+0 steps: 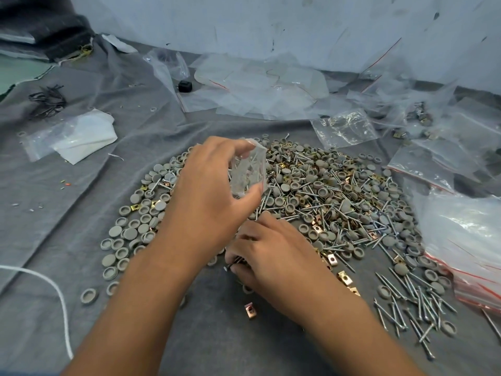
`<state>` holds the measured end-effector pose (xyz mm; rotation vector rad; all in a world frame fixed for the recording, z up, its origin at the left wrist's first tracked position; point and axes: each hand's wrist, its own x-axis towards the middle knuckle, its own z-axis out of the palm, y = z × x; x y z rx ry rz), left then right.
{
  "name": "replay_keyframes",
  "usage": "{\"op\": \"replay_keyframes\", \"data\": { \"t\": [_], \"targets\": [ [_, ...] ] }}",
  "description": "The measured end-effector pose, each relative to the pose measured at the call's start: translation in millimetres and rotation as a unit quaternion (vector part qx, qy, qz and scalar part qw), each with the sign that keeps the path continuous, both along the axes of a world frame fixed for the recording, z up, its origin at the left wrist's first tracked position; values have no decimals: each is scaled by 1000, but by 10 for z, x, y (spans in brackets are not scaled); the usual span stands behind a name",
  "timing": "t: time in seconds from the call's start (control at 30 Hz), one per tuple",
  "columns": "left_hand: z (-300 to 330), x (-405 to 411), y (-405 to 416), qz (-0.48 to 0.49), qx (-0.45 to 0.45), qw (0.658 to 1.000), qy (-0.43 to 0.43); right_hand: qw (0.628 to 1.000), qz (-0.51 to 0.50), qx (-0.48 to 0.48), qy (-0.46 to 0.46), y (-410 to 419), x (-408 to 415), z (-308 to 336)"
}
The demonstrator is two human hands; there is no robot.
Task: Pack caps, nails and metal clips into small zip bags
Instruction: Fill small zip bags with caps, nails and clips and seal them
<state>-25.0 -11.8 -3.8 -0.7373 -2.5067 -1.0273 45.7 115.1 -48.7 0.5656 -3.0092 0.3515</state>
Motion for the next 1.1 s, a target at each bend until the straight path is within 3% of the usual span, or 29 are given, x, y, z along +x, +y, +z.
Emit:
{"op": "replay_keyframes", "data": {
  "t": [0.23, 0.67, 0.77, 0.83, 0.93, 1.1],
  "targets": [
    [-5, 4, 8, 3, -3, 1000, 5, 999, 2, 41, 5, -43, -30, -22],
    [-1, 4, -5, -2, 2, 1000, -4, 999, 16, 28, 25, -45, -49, -79],
    [2, 2, -9, -4, 5, 1000, -6, 990, -18, -137, 0, 14, -62, 42],
    [5, -2, -19, -6, 11, 1000, -11, 962, -50, -269, -21, 141, -50, 135],
    [5, -14, -35, -9, 21, 1000, -17, 924, -60, -374, -55, 353, -4, 231],
    [-1, 0, -5, -14, -11, 1000, -15, 752, -57, -647, -115, 467, -2, 362]
  ]
}}
